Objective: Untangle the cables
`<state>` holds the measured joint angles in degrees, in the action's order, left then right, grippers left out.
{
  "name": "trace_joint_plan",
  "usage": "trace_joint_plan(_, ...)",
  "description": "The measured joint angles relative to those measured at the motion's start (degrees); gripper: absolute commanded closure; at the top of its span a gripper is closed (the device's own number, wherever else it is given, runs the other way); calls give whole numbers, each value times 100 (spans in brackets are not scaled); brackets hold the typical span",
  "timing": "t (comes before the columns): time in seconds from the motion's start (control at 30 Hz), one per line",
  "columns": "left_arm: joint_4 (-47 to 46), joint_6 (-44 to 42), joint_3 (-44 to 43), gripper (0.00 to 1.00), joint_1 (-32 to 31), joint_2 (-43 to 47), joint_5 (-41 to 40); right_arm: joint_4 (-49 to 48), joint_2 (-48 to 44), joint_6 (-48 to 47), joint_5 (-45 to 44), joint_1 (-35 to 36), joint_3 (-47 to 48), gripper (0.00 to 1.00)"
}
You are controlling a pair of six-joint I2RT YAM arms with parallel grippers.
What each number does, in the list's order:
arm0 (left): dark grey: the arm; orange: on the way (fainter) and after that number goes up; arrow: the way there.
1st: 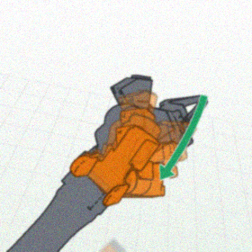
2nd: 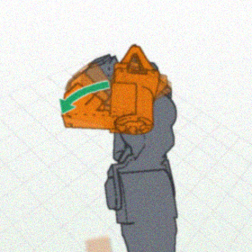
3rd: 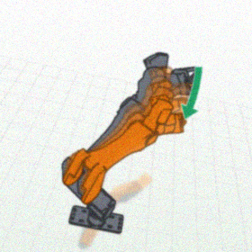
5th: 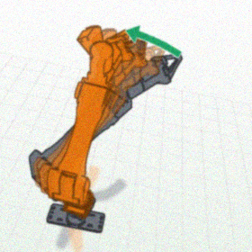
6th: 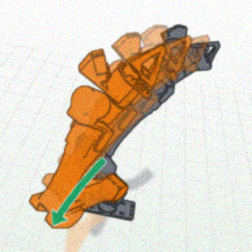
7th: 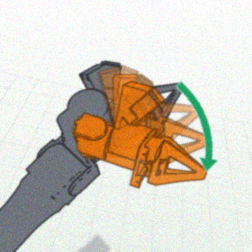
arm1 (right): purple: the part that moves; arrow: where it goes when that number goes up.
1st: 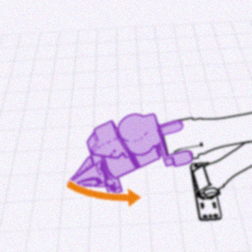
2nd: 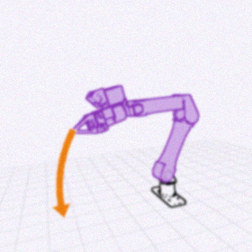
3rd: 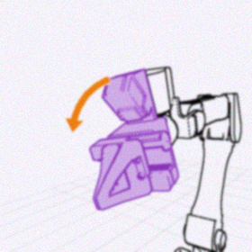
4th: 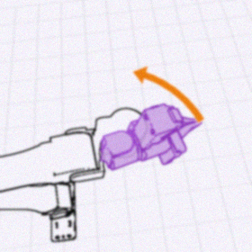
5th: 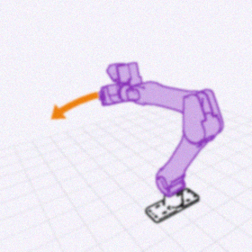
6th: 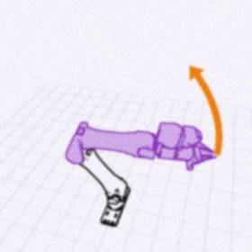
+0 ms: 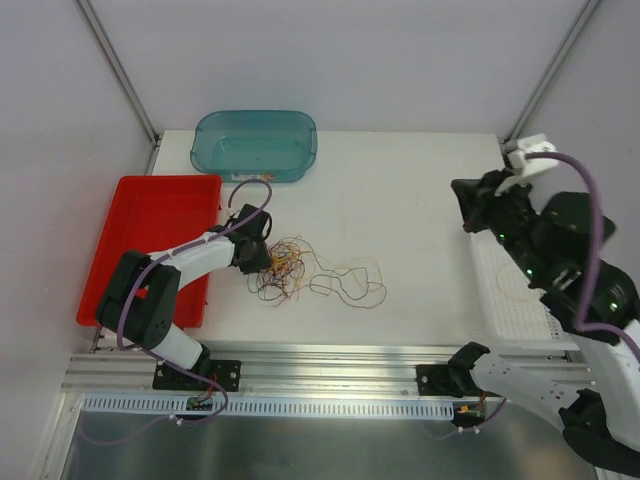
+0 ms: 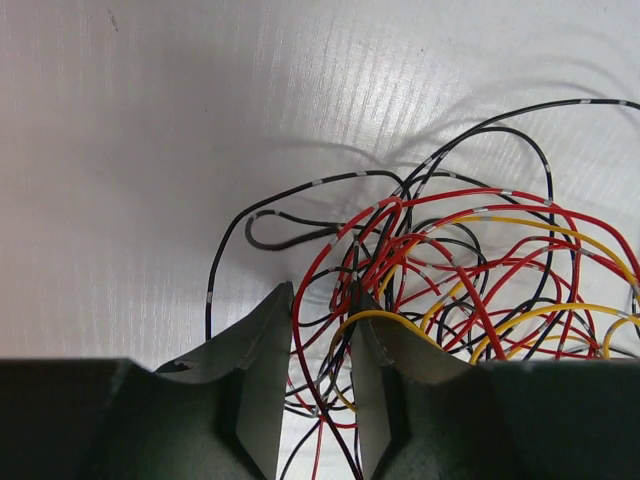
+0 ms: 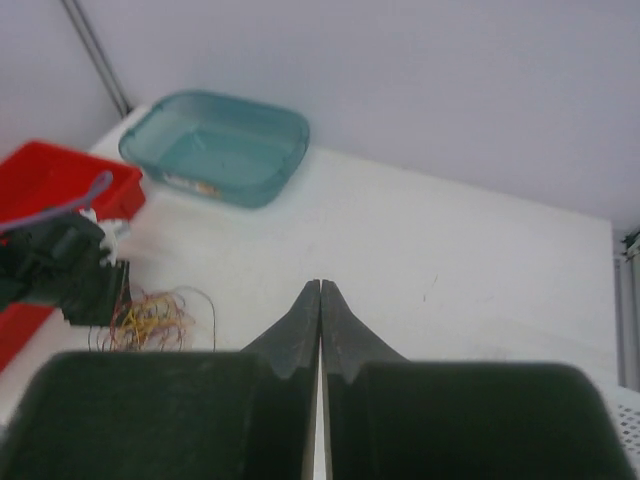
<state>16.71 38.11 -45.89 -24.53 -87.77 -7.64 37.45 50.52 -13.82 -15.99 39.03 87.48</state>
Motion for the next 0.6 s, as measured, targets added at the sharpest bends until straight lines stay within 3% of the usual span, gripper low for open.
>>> trace_joint_plan(0.17,0,-9,-2,69,0,0,-42,-31,-407,-92,-334,-11,588,99)
trace_joint_plan(0.3,0,-20,-2,64,0,13,-35,2,-262,-133,-160,-15,527,99)
trace_joint_plan(0.33,7,-31,-2,62,0,24,-33,-46,-181,-125,-39,-15,350,95)
trace_joint_plan(0.37,28,-63,-2,61,0,37,-33,-70,-87,-105,125,-15,122,82)
trace_joint_plan(0.47,105,-146,11,58,0,157,-7,-219,352,13,710,-15,-831,64)
trace_joint_plan(0.6,173,-212,136,47,0,562,35,-452,1338,162,1528,-15,-1954,51)
